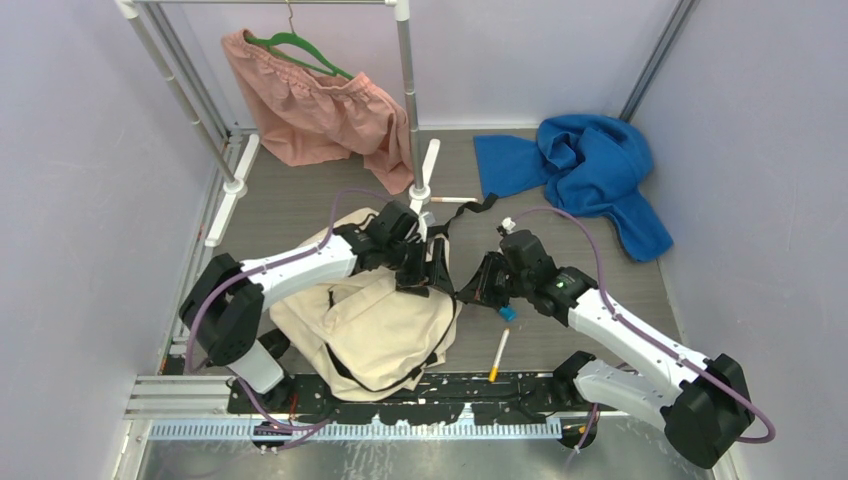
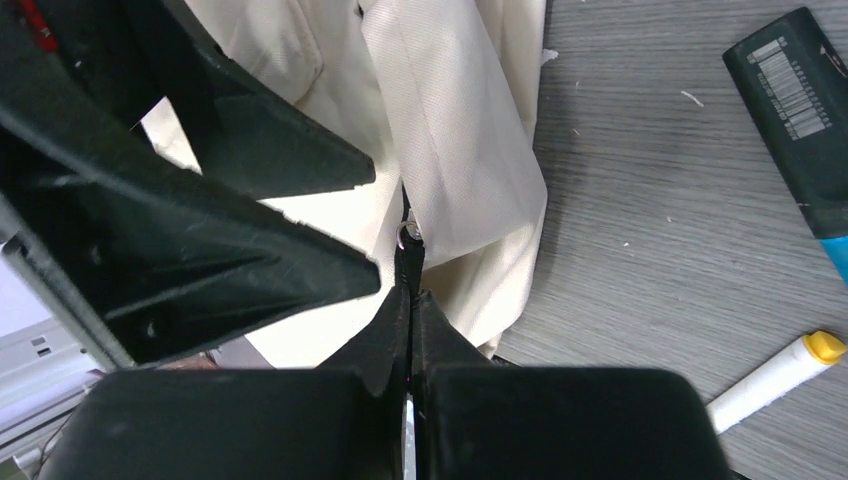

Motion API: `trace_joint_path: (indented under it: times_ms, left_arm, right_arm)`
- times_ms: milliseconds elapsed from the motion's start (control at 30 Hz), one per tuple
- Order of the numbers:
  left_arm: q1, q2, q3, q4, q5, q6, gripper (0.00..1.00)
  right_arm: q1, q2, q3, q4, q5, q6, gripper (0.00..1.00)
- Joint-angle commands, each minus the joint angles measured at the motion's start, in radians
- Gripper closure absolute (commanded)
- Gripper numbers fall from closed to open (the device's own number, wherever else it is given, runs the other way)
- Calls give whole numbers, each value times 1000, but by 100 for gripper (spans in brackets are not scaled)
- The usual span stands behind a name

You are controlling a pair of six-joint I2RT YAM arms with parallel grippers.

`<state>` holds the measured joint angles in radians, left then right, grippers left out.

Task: Pack the student bag
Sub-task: Zip the student bag at the center of the board.

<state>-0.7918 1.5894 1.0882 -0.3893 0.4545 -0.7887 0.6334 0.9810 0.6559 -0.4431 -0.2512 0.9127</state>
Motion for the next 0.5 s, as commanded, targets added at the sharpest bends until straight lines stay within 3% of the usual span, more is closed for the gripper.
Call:
trace_joint_path:
  times_ms: [0,200,467]
  left_arm:
    - [11,31,30,58,-50,-128,30]
    - [14,17,9,93,-173,-220,38]
    - [14,115,112,11,-164,-199,48]
  right_arm:
    - [6,-24,-12,17,0,-15,99]
    - [6,-11,-22,27,-28,-30,99]
    - [5,-5,-19,25,-34,-45,99]
